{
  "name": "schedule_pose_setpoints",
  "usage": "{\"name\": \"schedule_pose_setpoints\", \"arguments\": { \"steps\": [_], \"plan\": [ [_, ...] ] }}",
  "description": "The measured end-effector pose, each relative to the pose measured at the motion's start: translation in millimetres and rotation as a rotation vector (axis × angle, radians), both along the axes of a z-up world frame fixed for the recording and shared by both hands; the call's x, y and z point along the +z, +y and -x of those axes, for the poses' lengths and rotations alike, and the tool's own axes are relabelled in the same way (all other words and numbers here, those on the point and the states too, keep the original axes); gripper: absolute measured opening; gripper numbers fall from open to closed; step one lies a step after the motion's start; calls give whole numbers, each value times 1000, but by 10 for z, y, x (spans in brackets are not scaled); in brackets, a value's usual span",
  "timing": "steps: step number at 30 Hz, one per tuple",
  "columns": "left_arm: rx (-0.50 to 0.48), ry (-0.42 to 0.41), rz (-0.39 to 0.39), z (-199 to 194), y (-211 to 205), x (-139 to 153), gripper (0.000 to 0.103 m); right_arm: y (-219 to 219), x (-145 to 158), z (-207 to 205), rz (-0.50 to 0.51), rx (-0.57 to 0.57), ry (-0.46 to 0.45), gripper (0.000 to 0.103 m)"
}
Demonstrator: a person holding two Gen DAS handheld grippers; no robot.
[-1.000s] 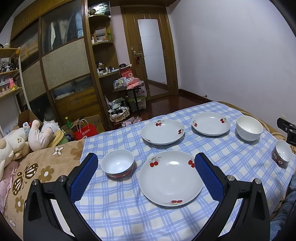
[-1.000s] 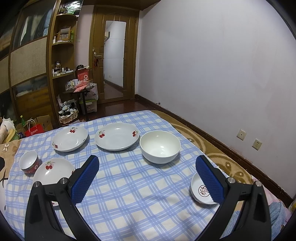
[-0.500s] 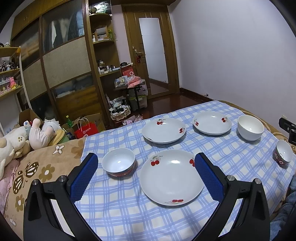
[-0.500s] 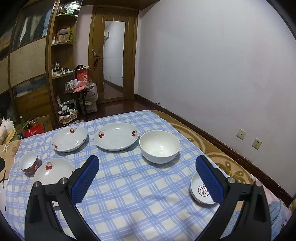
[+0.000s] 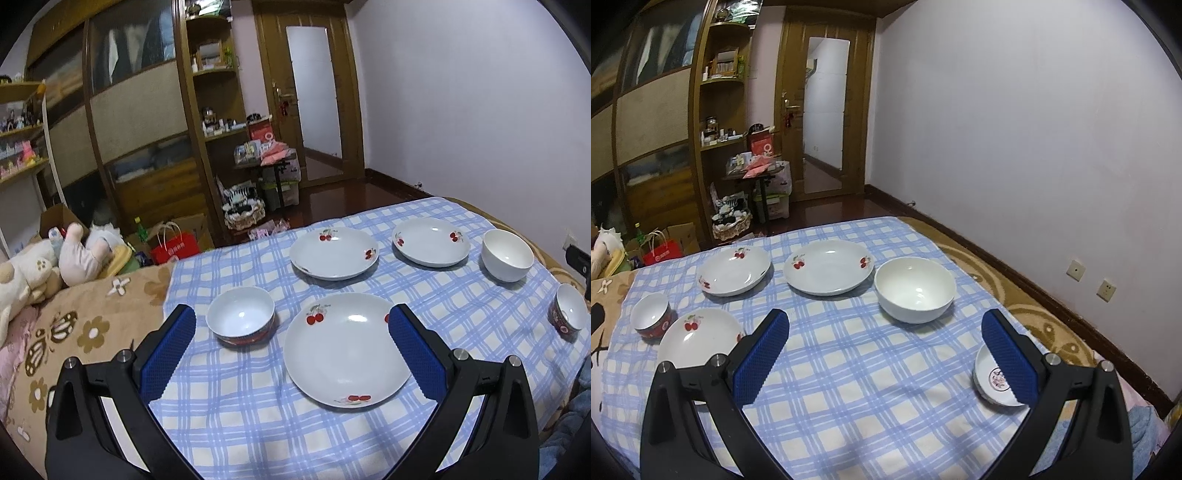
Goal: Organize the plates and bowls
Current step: 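Move the left tool to the cherry plate rim while the right tool reaches its opposite rim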
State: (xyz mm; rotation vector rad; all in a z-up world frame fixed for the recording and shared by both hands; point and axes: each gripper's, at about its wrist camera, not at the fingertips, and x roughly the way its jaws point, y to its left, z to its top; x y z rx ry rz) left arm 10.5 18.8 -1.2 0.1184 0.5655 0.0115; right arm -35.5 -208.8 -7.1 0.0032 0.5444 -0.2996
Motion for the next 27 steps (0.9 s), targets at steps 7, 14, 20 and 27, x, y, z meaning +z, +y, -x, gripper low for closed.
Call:
{"name": "schedule_pose_setpoints", "arguments": {
  "steps": [7, 14, 20, 27],
  "plan": [
    [6, 34, 32, -88, 38, -33, 102, 0, -17, 10, -18, -10, 5, 103],
    [-24, 60, 17, -195, -53, -43, 102, 69, 17, -63, -19, 27, 33, 103],
    [-54, 115, 10, -446, -126, -62, 102, 138, 105, -218, -59, 58, 36, 103],
    [-60, 202, 11, -713, -108, -149, 102, 231, 188, -473, -101, 96, 25, 103]
  ]
}}
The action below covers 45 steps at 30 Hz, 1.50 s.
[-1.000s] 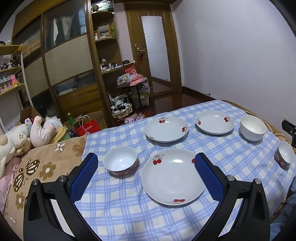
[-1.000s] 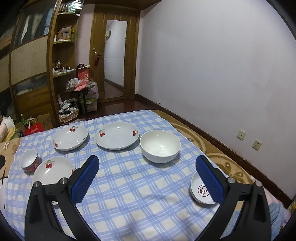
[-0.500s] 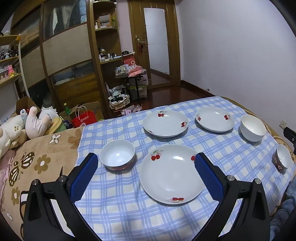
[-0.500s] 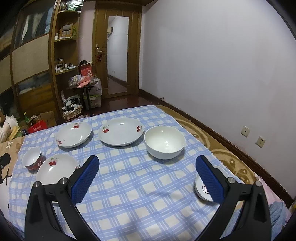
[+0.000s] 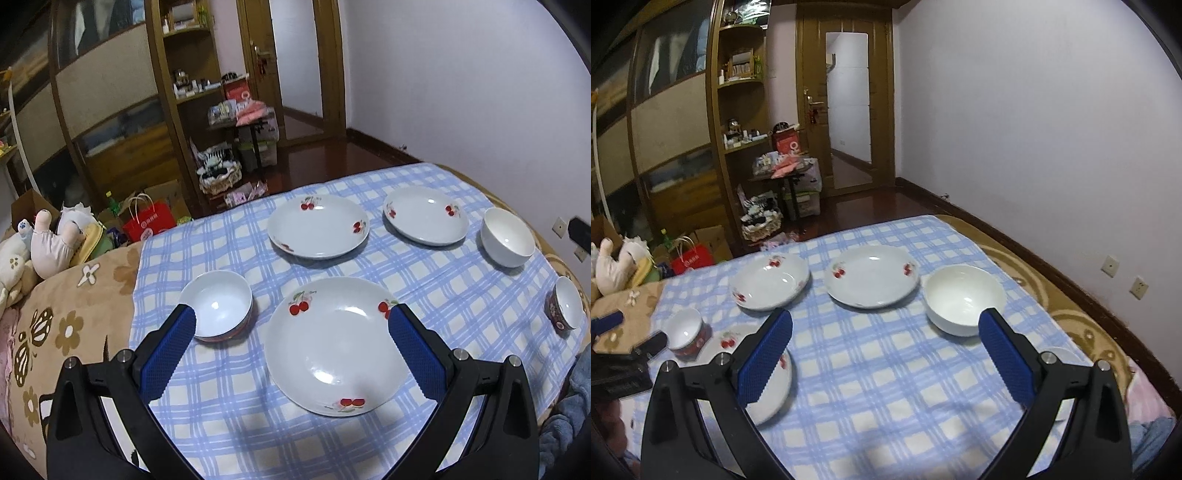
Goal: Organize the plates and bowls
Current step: 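Move the left tool to the cherry plate rim while the right tool reaches its opposite rim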
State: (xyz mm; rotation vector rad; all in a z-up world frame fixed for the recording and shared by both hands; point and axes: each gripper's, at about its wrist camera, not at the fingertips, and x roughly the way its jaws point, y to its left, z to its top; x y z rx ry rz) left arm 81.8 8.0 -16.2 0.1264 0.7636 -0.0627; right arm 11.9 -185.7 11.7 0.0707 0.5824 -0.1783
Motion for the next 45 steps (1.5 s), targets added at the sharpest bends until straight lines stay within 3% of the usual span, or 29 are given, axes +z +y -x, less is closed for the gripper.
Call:
{"name": "schedule_pose_setpoints", "arguments": {
  "steps": [7, 10, 18, 22, 45],
  "plan": [
    [9, 70, 12, -308, 62, -60, 102, 182, -41, -361, -13, 46, 37, 103],
    [20, 97, -20, -449, 78, -142, 102, 257, -111, -540, -23, 66, 63, 103],
    [32, 218, 25, -781, 219, -503, 102, 416, -509, -956, -24, 103, 142, 103],
    [24, 301, 78, -849, 269, -685, 101, 491, -741, -1032, 12, 123, 157, 103],
    [116, 520, 44, -1055, 419, -1346, 99, 918, -1455, -1225, 59, 269, 345, 103]
  ]
}}
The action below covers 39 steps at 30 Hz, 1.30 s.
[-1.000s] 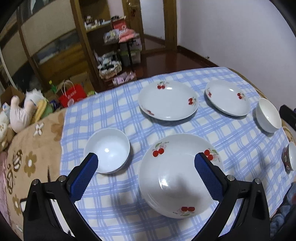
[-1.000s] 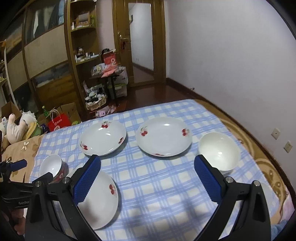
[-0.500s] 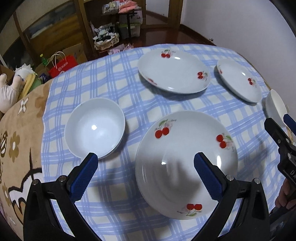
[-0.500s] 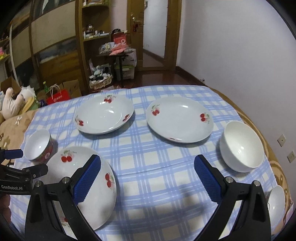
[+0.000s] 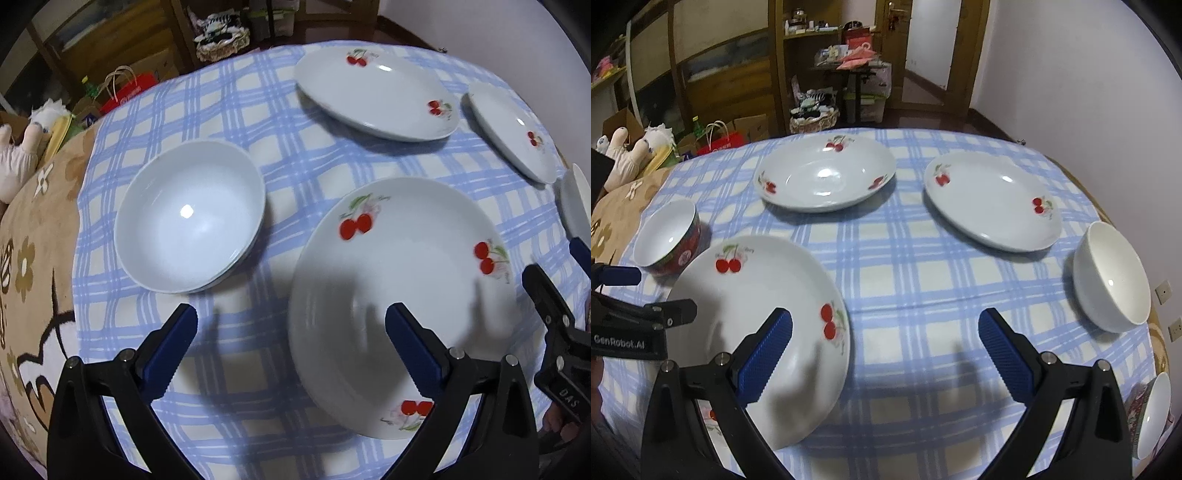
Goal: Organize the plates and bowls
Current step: 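Move the left tool to the cherry plate rim while the right tool reaches its opposite rim, then close the left tool on the plate rim while the right tool grips the opposite rim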
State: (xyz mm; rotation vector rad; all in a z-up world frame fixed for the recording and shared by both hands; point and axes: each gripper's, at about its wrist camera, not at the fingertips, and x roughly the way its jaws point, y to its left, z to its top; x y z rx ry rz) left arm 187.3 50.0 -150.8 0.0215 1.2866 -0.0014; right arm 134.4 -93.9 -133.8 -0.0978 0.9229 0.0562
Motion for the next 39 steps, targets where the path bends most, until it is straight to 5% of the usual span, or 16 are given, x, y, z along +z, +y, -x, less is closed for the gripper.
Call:
{"name": "schedule_pose_setpoints", "arguments": {
  "steps": [4, 10, 16, 20, 23, 32, 39],
  "plan": [
    [9, 30, 24, -10, 46, -68, 94, 17, -67, 4, -14, 2, 21, 101],
    [-2, 75, 47, -11, 25, -193, 79, 14, -193, -19, -74, 16, 97, 65],
    [-5, 97, 78, -13, -13, -275, 48, 1, -279, -40, -110, 30, 143, 28],
    [7, 89, 126, -14, 12, -319, 35, 7, -301, -45, -153, 47, 163, 13],
    [6, 78, 145, 14, 53, -329, 27, 45, -312, -45, -161, 72, 176, 10],
    [47, 88, 189, -9, 128, -323, 28, 43, -334, -42, -173, 53, 189, 9],
    [23, 82, 154, -13, 44, -334, 29, 45, -340, -28, -177, 41, 197, 10]
  ]
}}
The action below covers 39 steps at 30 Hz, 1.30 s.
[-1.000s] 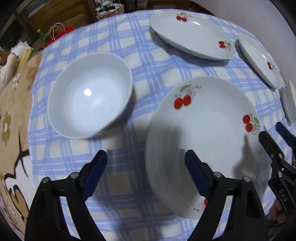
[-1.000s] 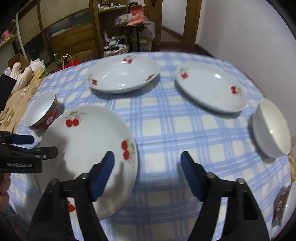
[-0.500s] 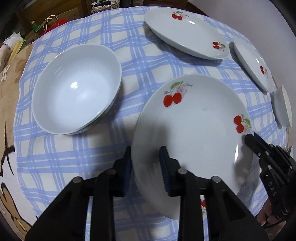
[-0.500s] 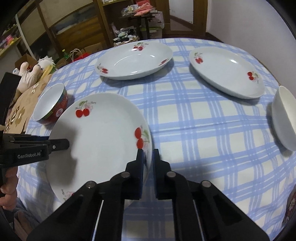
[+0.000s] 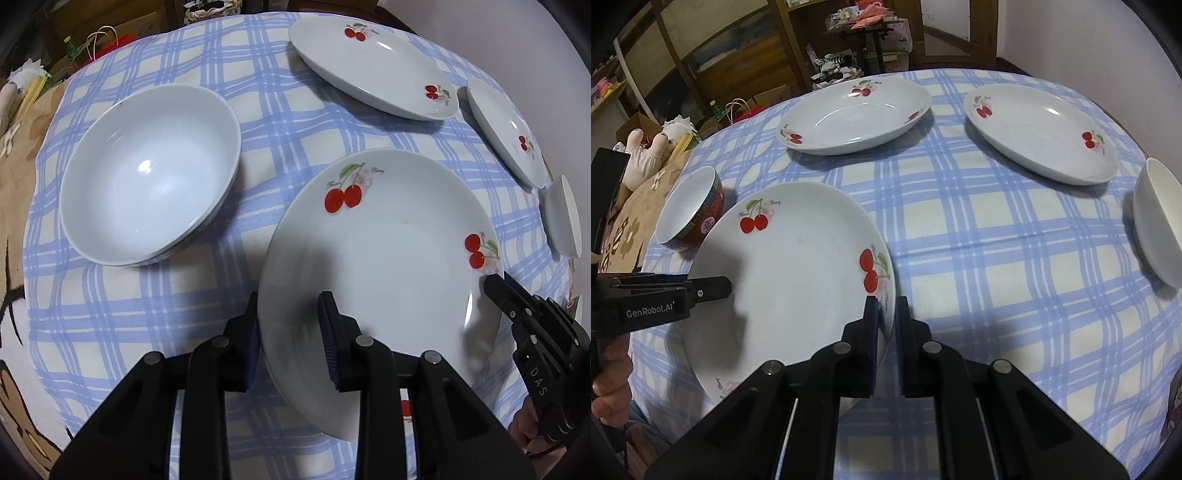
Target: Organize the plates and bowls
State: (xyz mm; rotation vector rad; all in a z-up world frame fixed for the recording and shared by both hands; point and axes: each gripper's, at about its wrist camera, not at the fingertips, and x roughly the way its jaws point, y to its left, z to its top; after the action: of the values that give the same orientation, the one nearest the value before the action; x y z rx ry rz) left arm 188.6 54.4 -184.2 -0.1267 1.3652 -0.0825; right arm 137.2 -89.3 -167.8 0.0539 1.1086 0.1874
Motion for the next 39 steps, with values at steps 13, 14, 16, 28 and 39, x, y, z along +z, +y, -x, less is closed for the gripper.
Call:
{"name": "schedule_pose_setpoints", "arguments": {
  "steps": [13, 14, 16, 28, 39],
  "plan": [
    [10, -4, 4, 3, -36, 11, 28, 56, -186, 1, -68, 26, 94, 25],
    [9, -5, 7, 9, -28, 14, 28, 60, -179, 6, -65, 29, 91, 24],
    [8, -7, 6, 28, 11, 25, 27, 33, -165, 1, -58, 11, 80, 21],
    [38, 0, 4, 61, 49, 50, 26, -6, -39, 30, -31, 14, 65, 17],
    [-10, 7, 20, 133, -66, 85, 26, -41, 21, 83, 4, 5, 62, 16]
  ]
}}
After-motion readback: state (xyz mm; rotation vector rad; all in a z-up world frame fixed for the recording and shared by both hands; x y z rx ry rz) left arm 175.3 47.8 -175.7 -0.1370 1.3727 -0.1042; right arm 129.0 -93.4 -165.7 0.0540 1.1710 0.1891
